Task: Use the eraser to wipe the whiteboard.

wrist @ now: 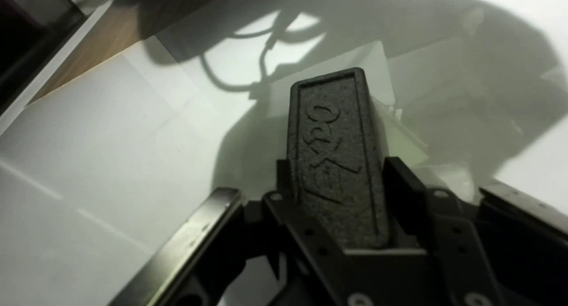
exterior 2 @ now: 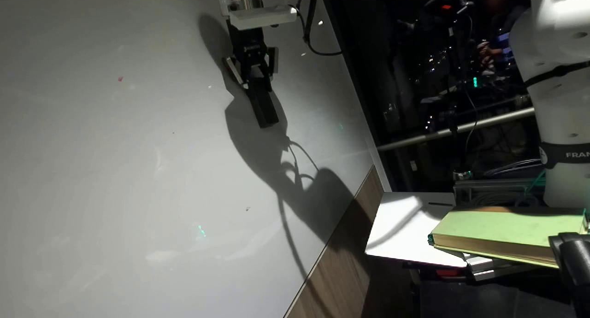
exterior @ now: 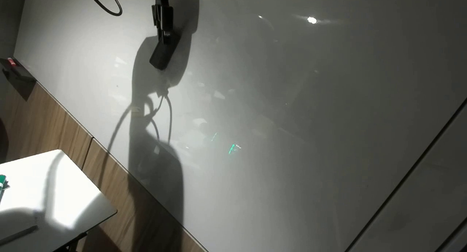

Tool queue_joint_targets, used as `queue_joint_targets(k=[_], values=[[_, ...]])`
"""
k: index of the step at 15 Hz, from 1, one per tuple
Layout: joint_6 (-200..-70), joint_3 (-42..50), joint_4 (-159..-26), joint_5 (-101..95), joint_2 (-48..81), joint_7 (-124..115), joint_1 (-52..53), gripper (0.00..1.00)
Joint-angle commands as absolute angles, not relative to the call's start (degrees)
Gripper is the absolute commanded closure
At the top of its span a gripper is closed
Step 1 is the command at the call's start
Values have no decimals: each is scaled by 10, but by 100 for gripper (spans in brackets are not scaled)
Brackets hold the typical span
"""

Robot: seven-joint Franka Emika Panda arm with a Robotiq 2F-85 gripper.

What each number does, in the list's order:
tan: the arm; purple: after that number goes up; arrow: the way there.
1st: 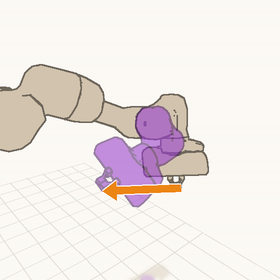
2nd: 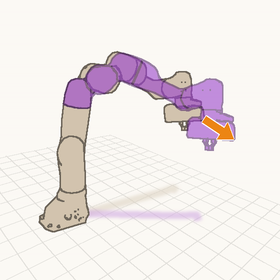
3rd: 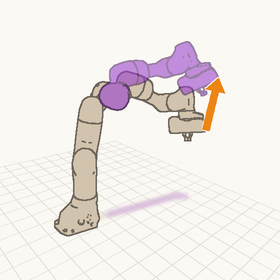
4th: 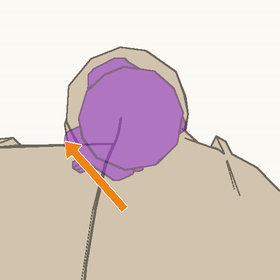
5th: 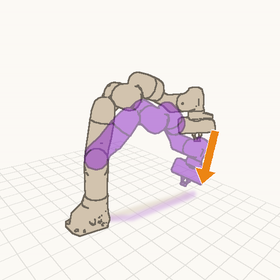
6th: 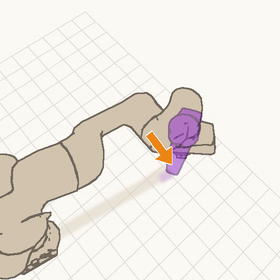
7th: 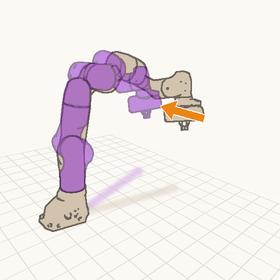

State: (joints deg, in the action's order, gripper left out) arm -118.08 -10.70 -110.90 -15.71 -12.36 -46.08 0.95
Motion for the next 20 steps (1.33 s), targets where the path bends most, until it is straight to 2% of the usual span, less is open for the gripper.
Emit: queue_joint_targets(k=[1, 3, 7, 20], values=[[-1249, -79, -1098, -174, -45, -435, -6, 71], [-1230, -81, -1170, -128, -87, -405, 15, 71], [-1251, -87, -1270, -102, -85, -368, 28, 71], [-1230, -77, -1448, -142, 1, -366, 38, 71]])
